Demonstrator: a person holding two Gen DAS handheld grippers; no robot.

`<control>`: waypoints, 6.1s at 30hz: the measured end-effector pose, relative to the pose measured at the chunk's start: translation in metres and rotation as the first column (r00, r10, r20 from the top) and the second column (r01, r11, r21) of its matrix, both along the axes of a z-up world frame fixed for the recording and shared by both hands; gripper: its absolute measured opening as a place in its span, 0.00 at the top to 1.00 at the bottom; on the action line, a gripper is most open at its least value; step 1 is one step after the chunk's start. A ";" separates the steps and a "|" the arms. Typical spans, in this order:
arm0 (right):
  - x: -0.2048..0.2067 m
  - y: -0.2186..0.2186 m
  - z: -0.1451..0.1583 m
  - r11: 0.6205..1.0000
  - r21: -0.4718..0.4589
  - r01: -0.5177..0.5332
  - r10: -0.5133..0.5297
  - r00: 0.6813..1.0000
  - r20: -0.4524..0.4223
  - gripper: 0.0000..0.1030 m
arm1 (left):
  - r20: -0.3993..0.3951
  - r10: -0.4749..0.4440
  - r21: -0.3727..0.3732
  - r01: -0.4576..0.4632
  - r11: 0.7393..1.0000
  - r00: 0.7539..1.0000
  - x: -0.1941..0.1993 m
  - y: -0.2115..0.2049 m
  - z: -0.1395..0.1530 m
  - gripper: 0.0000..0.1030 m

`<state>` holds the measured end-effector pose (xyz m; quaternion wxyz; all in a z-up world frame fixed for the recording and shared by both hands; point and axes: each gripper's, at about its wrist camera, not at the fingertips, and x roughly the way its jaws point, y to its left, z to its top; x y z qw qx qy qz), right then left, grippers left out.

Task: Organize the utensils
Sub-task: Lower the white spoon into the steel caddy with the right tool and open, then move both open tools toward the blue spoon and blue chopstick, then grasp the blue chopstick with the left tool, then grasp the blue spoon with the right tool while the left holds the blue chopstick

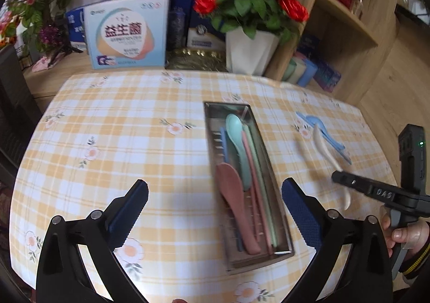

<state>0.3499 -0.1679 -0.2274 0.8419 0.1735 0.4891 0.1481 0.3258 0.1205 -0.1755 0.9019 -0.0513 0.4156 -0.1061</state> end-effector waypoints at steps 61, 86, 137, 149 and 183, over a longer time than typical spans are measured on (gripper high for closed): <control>-0.024 -0.079 0.033 0.983 -0.088 0.164 -0.144 0.968 0.205 0.14 | 0.004 0.040 0.020 -0.040 0.999 0.999 0.001 -0.084 0.022 0.06; 0.058 -0.231 -0.034 0.950 -0.146 0.276 -0.257 0.956 0.140 0.14 | -0.279 -0.053 -0.012 0.052 0.999 0.959 0.151 -0.313 -0.093 0.64; 0.040 -0.321 -0.037 0.890 -0.010 0.455 -0.449 0.882 0.141 0.14 | -0.264 0.090 0.183 -0.042 0.982 0.960 0.160 -0.358 -0.111 0.26; 0.034 -0.325 -0.034 0.884 -0.004 0.468 -0.463 0.875 0.140 0.14 | -0.282 0.098 0.243 -0.028 0.970 0.954 0.165 -0.354 -0.115 0.20; 0.078 -0.223 -0.055 0.991 -0.105 0.085 -0.074 0.991 0.108 0.29 | -0.153 -0.037 0.052 0.045 0.998 0.988 0.113 -0.279 -0.082 0.95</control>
